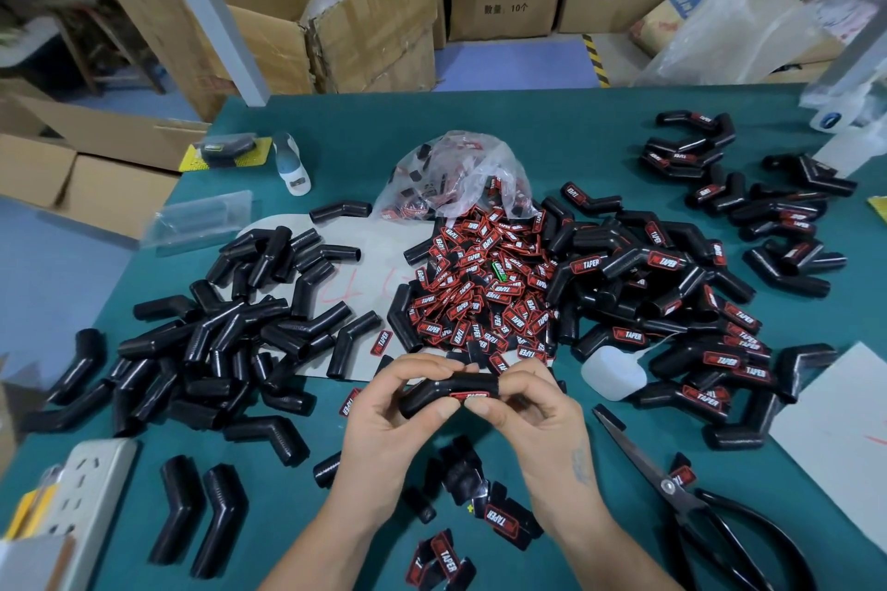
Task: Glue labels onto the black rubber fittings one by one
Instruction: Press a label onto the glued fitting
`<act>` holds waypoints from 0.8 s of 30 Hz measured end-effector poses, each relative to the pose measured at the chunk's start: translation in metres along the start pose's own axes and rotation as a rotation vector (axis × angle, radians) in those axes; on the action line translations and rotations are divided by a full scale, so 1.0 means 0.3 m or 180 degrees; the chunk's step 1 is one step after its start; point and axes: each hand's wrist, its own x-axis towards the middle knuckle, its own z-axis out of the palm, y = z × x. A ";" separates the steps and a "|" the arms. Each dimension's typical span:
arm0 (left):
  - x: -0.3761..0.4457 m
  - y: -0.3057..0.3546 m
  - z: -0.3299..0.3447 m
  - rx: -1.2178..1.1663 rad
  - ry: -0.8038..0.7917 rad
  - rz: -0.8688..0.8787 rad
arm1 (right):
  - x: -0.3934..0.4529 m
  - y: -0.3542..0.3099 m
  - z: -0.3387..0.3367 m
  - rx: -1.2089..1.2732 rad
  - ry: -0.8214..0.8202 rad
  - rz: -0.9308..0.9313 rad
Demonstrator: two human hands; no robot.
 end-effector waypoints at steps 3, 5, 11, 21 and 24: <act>0.003 -0.002 0.004 -0.0007 0.0054 -0.0065 | 0.002 0.004 -0.001 -0.0037 0.0018 0.0053; 0.008 -0.006 0.005 0.0000 0.0074 -0.0109 | 0.007 0.006 0.001 -0.0101 0.0043 0.0115; 0.039 -0.008 0.022 0.0144 0.0045 -0.0110 | 0.028 0.004 0.007 -0.0141 0.0060 0.0294; 0.042 -0.035 0.025 0.0178 0.0065 -0.0187 | 0.025 0.010 0.010 0.0066 0.0119 0.0443; 0.041 -0.035 0.022 0.0154 0.0068 -0.0229 | 0.026 0.009 0.010 0.0033 0.0100 0.0420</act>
